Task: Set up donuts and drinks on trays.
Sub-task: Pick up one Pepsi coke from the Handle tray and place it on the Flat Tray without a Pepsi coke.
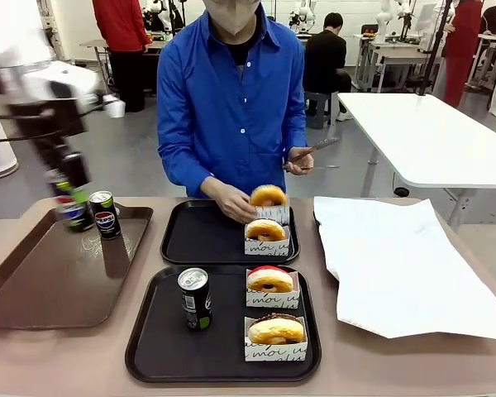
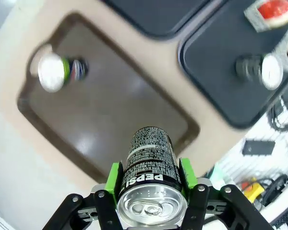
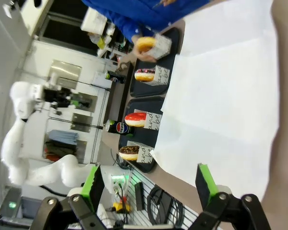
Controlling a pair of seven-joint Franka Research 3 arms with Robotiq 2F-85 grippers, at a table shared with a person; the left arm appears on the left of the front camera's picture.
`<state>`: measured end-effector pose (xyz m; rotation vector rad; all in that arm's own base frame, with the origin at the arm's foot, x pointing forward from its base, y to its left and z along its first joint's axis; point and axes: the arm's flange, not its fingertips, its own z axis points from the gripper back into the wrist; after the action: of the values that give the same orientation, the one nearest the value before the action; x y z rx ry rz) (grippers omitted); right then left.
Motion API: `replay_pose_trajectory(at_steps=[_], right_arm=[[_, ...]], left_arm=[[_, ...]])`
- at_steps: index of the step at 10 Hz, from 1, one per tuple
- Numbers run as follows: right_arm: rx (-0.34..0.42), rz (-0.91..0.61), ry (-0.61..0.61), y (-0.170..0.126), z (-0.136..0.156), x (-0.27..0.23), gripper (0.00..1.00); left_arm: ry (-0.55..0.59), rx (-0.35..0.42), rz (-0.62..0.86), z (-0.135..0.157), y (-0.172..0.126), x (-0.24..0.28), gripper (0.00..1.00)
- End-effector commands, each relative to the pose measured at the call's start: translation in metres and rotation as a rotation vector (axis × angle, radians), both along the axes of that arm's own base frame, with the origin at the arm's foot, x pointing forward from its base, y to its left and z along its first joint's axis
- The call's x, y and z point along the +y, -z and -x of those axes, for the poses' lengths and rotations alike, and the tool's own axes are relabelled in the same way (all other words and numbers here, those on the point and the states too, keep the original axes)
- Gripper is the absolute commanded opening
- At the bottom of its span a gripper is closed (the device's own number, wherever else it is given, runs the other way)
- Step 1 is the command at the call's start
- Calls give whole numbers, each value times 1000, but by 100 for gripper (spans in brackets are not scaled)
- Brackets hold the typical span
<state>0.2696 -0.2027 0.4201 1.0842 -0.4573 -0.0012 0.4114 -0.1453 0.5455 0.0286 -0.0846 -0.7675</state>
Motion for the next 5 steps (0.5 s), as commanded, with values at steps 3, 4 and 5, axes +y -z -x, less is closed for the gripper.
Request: replay_pose_trajectory(at_steps=[3, 4, 5], right_arm=[[-24, -26, 7, 0, -2, 1, 100], [-24, -26, 7, 0, -2, 1, 100], [-24, -26, 7, 0, -2, 1, 100]], left_arm=[[96, -156, -45, -104, 27, -84, 59], [89, -199, -37, -112, 41, -93, 59], [79, -187, -13, -120, 50, -98, 59]])
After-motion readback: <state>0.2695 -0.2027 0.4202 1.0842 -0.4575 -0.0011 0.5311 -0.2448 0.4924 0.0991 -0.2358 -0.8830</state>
